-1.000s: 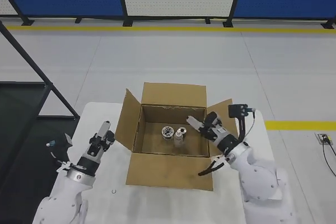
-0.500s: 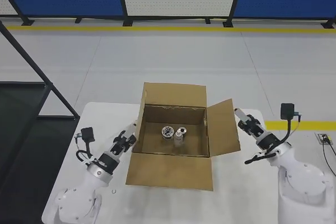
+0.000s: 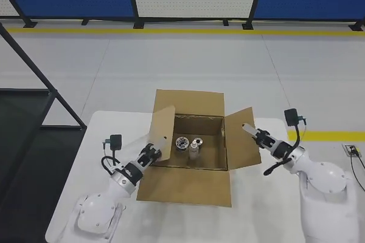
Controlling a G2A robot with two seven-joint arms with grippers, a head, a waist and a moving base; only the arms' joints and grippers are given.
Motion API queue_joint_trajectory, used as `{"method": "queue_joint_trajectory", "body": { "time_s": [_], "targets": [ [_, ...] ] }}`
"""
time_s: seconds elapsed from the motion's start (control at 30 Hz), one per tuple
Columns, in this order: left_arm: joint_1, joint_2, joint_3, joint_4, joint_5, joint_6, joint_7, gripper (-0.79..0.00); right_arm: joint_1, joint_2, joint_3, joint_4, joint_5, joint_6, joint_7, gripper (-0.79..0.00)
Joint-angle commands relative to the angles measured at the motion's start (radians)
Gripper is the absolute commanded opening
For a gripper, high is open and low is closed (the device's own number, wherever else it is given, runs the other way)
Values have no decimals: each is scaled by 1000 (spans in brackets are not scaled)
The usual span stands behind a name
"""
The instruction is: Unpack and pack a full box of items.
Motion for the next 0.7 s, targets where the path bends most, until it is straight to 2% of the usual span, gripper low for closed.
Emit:
{"method": "queue_joint_trajectory", "body": {
  "time_s": [0.0,0.37,0.67],
  "targets": [
    [-10,-1,8,13,1,2,-2,0,12,4,-11,17,41,-23,31,0],
    [-49,-3,36,69,-5,9,-10,0,153,20,-131,217,248,-91,168,0],
    [-57,-3,44,93,-7,16,-11,0,269,12,-289,419,234,-132,100,0]
  ]
}}
